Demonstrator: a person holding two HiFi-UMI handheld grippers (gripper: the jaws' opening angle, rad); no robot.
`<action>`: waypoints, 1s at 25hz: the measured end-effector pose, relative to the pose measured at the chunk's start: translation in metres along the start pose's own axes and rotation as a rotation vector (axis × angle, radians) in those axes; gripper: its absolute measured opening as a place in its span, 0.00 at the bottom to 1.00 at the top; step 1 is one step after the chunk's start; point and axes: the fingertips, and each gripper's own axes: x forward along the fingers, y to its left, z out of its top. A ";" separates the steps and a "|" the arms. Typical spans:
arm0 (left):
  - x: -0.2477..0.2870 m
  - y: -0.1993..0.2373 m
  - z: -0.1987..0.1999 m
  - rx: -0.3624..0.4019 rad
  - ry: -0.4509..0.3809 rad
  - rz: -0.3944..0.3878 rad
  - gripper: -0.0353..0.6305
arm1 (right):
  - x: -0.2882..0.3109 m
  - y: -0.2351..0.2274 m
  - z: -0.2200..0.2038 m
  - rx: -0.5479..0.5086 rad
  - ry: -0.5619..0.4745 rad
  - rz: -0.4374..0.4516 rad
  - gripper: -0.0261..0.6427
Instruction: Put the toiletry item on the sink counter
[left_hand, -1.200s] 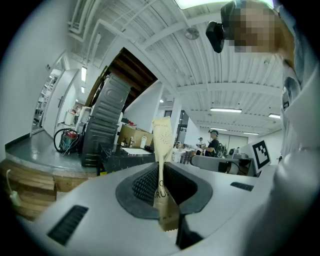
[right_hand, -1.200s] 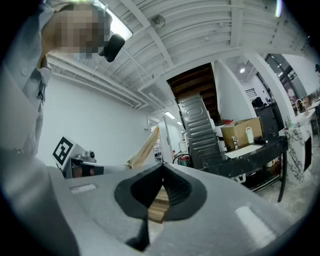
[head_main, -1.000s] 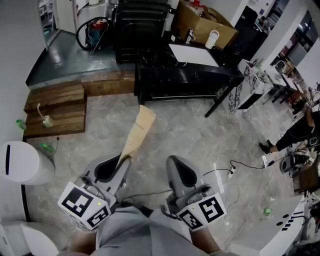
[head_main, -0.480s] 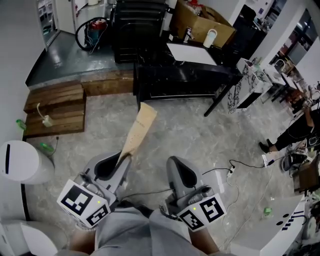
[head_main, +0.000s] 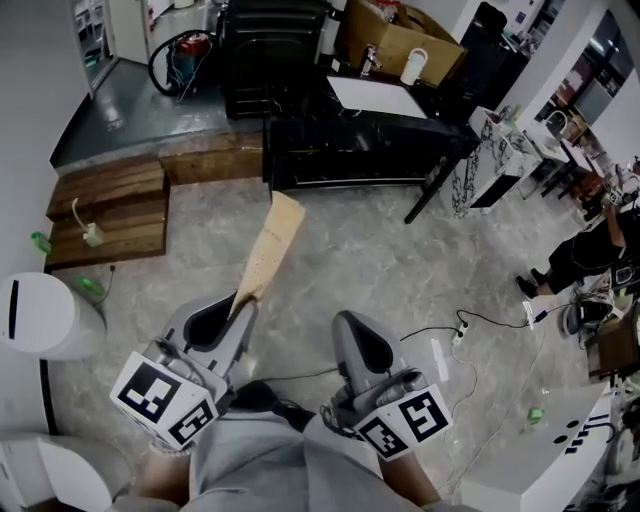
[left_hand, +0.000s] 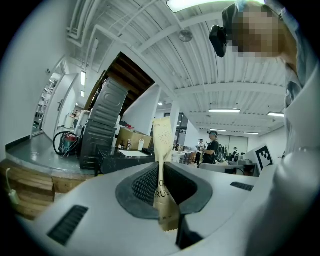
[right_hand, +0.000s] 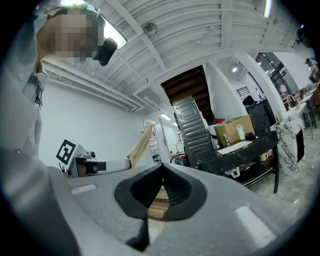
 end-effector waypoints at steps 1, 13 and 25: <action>-0.001 -0.004 -0.002 -0.001 -0.001 -0.002 0.11 | -0.006 0.000 -0.001 0.000 0.000 -0.002 0.04; -0.011 -0.037 -0.006 0.055 -0.023 -0.015 0.11 | -0.040 -0.008 0.002 0.049 -0.032 -0.035 0.04; 0.002 -0.045 -0.008 0.051 -0.014 -0.043 0.11 | -0.038 -0.004 0.001 0.008 -0.036 -0.026 0.04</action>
